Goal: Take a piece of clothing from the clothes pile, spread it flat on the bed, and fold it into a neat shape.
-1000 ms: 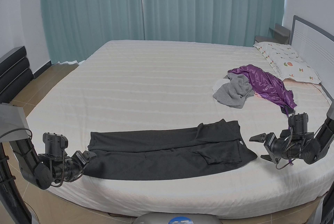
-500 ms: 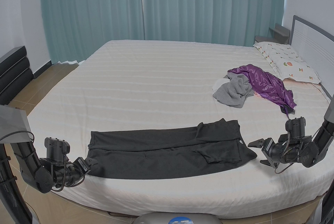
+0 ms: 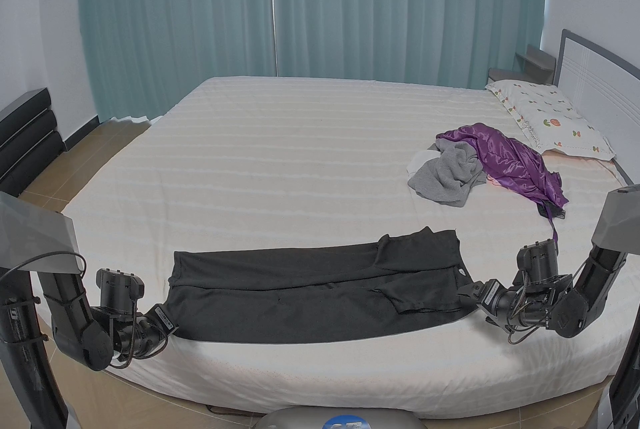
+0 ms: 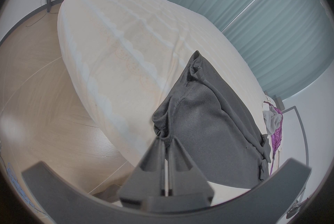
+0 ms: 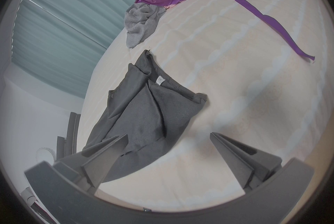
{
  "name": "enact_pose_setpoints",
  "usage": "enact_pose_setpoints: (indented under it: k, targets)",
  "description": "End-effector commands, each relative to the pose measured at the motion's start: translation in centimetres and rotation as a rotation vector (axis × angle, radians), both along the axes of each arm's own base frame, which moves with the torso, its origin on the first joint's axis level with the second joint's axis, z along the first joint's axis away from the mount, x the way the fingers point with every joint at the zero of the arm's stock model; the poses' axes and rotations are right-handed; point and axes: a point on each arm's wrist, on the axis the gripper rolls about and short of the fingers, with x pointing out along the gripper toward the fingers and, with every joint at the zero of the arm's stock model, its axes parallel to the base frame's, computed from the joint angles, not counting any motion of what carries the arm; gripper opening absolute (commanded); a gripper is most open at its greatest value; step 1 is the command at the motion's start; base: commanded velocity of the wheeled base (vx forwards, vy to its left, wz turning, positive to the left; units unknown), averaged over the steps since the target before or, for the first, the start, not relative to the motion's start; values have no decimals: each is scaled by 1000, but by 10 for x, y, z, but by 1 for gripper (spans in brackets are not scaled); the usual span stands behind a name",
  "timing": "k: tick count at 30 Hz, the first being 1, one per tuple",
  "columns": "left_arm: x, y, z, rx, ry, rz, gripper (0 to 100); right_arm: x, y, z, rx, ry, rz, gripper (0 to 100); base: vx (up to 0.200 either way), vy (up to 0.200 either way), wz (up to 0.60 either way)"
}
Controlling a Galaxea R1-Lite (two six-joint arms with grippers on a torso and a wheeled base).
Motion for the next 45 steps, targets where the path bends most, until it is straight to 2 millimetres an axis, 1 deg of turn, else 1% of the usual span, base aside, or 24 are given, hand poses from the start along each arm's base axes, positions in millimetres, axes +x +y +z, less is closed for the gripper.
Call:
enact_pose_setpoints:
  k: [1,3,6,7,10,14,19,21,24,27,28,29,30,31,35,38,43,45]
  targets:
    - [0,0,-3,0,11,2,0,5,11,-22,-25,22,-3,100,0,0,0]
    - [0,0,-3,-1,11,1,0,8,12,-27,-42,5,-17,100,0,0,0]
    - [0,0,-3,0,11,3,0,14,12,-29,-51,-16,-35,100,0,0,0]
    - [0,0,-3,-1,9,2,0,15,12,-29,-57,-20,-43,0,0,0,0]
    - [0,0,-3,0,9,3,0,14,11,-28,-69,-25,-56,0,0,0,0]
    - [1,0,-2,0,5,3,0,9,10,-18,-61,-50,-58,0,0,0,0]
    - [0,2,7,0,-26,5,0,-5,5,1,-54,-79,-63,0,0,0,0]
    - [0,2,8,-1,-32,7,0,-7,5,3,-54,-82,-62,0,0,0,0]
    - [0,5,21,-1,-77,14,0,-16,3,8,-50,-83,-60,0,0,0,0]
    - [-1,7,28,-1,-101,22,0,-21,3,8,-53,-70,-58,0,0,0,0]
    - [-1,7,28,-1,-104,22,0,-22,3,8,-52,-66,-57,0,0,0,0]
    - [-1,7,29,2,-107,22,0,-28,3,7,-55,-55,-54,0,0,0,0]
    - [-1,7,29,2,-107,22,0,-28,3,7,-55,-55,-54,0,0,0,0]
    - [-2,8,30,11,-106,16,0,-36,3,8,-56,-44,-44,0,0,0,0]
    - [-3,9,29,23,-100,7,0,-53,2,11,-58,-23,-23,0,0,0,0]
    - [-7,9,27,32,-85,-4,0,-63,2,8,-66,10,-11,0,0,0,0]
    - [-14,9,22,63,-51,-38,0,-76,5,1,-83,66,23,0,0,0,0]
    - [-15,9,22,65,-47,-43,0,-78,5,0,-87,74,24,0,0,0,0]
